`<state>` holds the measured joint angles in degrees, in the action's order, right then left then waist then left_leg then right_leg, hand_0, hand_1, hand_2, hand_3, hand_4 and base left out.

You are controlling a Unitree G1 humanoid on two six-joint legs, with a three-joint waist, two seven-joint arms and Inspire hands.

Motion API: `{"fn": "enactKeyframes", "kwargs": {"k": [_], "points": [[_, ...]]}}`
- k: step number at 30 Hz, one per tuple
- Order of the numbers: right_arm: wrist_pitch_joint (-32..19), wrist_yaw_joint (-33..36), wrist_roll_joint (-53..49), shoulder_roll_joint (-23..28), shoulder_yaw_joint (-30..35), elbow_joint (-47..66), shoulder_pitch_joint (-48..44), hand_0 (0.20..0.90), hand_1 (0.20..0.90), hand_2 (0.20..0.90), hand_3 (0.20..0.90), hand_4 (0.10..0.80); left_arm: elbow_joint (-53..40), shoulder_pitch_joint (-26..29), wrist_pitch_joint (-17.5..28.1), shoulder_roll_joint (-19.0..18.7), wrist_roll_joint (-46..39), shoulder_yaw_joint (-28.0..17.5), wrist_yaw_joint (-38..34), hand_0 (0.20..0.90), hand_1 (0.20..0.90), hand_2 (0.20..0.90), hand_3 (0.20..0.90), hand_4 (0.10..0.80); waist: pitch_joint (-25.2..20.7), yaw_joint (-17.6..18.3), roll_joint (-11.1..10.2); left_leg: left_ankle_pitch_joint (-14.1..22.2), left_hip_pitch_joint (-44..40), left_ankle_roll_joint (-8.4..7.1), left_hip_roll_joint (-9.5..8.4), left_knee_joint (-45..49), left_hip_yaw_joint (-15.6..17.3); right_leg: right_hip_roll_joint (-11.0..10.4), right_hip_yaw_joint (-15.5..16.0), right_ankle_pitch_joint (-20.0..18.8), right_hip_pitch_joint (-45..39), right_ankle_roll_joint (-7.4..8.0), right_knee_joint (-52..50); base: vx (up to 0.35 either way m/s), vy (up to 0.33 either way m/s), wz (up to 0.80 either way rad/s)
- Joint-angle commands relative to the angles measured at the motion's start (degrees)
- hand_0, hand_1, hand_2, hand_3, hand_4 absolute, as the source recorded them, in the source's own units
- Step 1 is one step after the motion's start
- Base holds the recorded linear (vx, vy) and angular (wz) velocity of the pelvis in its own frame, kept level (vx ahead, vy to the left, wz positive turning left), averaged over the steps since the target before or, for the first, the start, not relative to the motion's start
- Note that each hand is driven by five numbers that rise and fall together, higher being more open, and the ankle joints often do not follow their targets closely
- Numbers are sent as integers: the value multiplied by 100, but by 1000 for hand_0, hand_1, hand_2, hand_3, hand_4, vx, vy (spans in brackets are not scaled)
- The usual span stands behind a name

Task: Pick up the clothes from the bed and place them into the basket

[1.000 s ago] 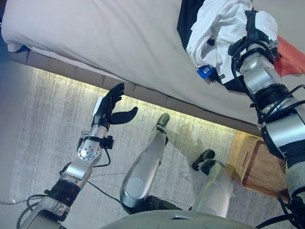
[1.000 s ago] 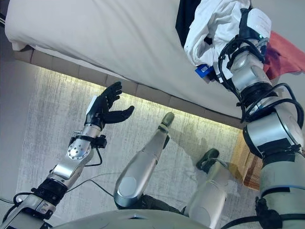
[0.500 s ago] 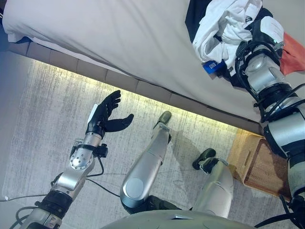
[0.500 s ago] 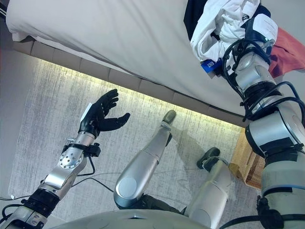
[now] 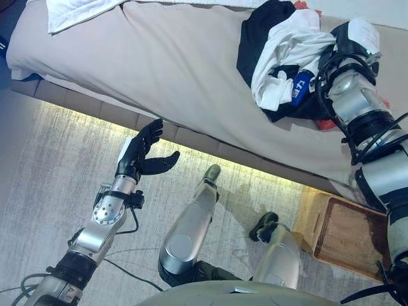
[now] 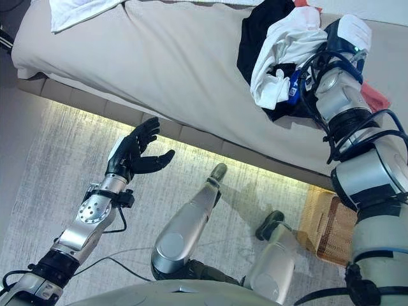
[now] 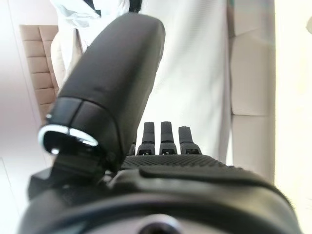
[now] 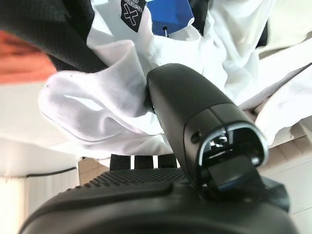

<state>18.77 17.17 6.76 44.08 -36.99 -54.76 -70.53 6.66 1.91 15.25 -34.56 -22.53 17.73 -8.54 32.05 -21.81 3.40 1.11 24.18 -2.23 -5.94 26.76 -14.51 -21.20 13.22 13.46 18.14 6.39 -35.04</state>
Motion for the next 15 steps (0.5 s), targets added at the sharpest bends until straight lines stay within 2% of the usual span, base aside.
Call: {"fn": "enactKeyframes", "kwargs": {"k": [1, 5, 6, 8, 10, 15], "points": [[-237, 463, 68, 826, -160, 591, -645, 300, 300, 300, 200, 100, -76, 34, 390, -50, -59, -428, 59, 900, 900, 900, 900, 800, -403, 78, -181, 531, -445, 149, 354, 14, -62, 292, 102, -205, -501, -287, 95, 78, -12, -4], [-272, 577, -127, 923, -40, 1071, -362, 300, 300, 300, 200, 100, 47, -21, 280, 17, 19, -400, 64, 900, 900, 900, 900, 800, -669, 241, -279, 324, -807, 103, 558, -432, 54, 367, 121, -487, -887, -293, 729, 37, 38, -13], [-318, 489, -169, 968, 58, 1203, -259, 300, 300, 300, 200, 100, 72, -51, 161, 52, 33, -386, 26, 900, 900, 900, 900, 800, -834, 322, -329, 289, -1024, 72, 661, -654, 144, 421, 81, -566, -1104, -273, 1070, 92, 27, -17], [-404, 527, -248, 1007, 105, 1270, -189, 300, 300, 300, 200, 100, 80, -61, 73, 68, 44, -370, 1, 900, 900, 900, 900, 800, -931, 383, -358, 260, -1176, 53, 726, -811, 209, 467, 45, -620, -1246, -257, 1286, 97, 29, -23], [-539, 499, -422, 1171, 212, 1429, -81, 300, 300, 300, 200, 100, 151, -115, -185, 98, 40, -311, -28, 900, 900, 900, 900, 800, -1253, 575, -459, 166, -1525, 18, 848, -1229, 379, 589, -78, -807, -1562, -195, 1856, 154, 50, -31], [-685, 266, -792, 1567, 326, 1618, -24, 300, 300, 300, 200, 100, 370, -281, -435, 103, 40, -141, -80, 900, 900, 900, 900, 800, -1802, 949, -609, -20, -2047, -43, 1063, -1893, 742, 761, -348, -1141, -1911, -75, 2572, 117, 48, -38]]}}
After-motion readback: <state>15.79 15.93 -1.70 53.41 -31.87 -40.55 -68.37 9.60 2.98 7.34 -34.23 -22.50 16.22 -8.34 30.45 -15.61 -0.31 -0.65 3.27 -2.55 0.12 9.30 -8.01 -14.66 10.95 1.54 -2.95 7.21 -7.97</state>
